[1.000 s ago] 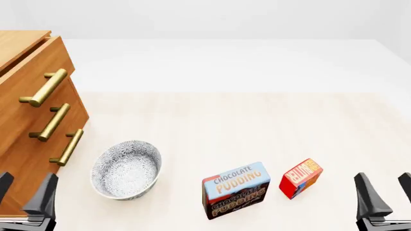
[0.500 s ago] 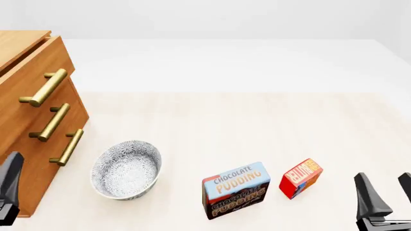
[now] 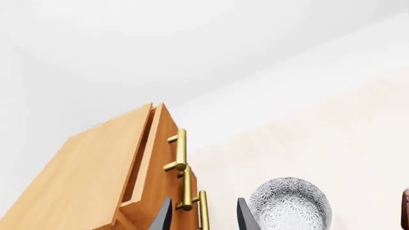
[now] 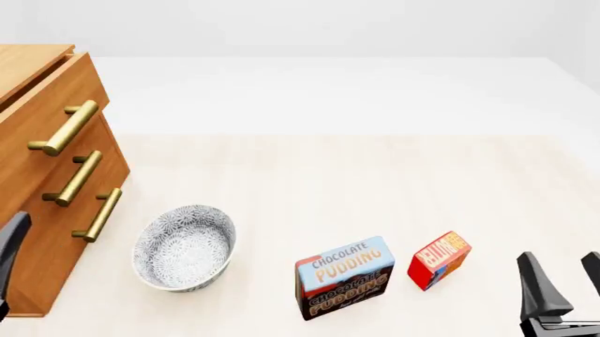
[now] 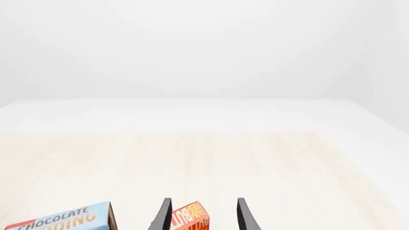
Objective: Put the butter at the back in the top drawer of the cabinet and close it.
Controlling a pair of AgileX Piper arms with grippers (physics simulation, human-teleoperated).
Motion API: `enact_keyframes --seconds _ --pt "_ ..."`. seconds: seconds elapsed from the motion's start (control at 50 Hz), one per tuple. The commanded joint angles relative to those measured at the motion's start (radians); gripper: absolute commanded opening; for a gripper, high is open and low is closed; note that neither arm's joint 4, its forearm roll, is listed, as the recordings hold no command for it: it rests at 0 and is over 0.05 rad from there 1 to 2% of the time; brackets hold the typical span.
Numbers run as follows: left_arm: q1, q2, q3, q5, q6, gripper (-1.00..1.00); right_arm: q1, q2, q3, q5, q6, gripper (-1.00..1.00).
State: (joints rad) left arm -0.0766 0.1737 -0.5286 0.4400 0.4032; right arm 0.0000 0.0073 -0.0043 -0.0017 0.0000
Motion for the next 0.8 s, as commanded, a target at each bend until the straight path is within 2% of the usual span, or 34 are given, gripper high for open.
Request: enact_keyframes --seconds 0.02,0.04,0.06,0.08,0.1,0.12,0.14,0.2,0.36,0.58,0.8 --pt "-0.042 0.1 -0.039 -0.04 0.16 1.0 0.0 0.0 0.0 0.0 0.0 1.0" --pt "-0.045 0.125 -0.033 -0.064 0.179 1.0 0.0 0.0 0.0 0.0 0.0 1.0" --pt "-0.031 0.125 -0.043 -0.07 0.157 1.0 0.0 0.0 0.0 0.0 0.0 1.0" --pt "-0.142 0.12 -0.097 -0.005 0.062 1.0 0.0 0.0 0.0 0.0 0.0 1.0" --pt "-0.097 0.053 -0.114 0.097 0.113 1.0 0.0 0.0 0.0 0.0 0.0 1.0" --pt "0.032 0.03 -0.067 0.081 0.248 1.0 0.0 0.0 0.0 0.0 0.0 1.0" --pt "-0.012 0.117 -0.064 -0.003 0.223 1.0 0.0 0.0 0.0 0.0 0.0 1.0" --pt "-0.028 0.171 -0.075 -0.048 0.233 1.0 0.0 0.0 0.0 0.0 0.0 1.0" --pt "-0.03 0.169 -0.092 -0.005 0.329 1.0 0.0 0.0 0.0 0.0 0.0 1.0" --pt "-0.023 0.223 -0.067 -0.029 0.436 1.0 0.0 0.0 0.0 0.0 0.0 1.0" --pt "-0.025 0.253 -0.063 -0.032 0.488 1.0 0.0 0.0 0.0 0.0 0.0 1.0"
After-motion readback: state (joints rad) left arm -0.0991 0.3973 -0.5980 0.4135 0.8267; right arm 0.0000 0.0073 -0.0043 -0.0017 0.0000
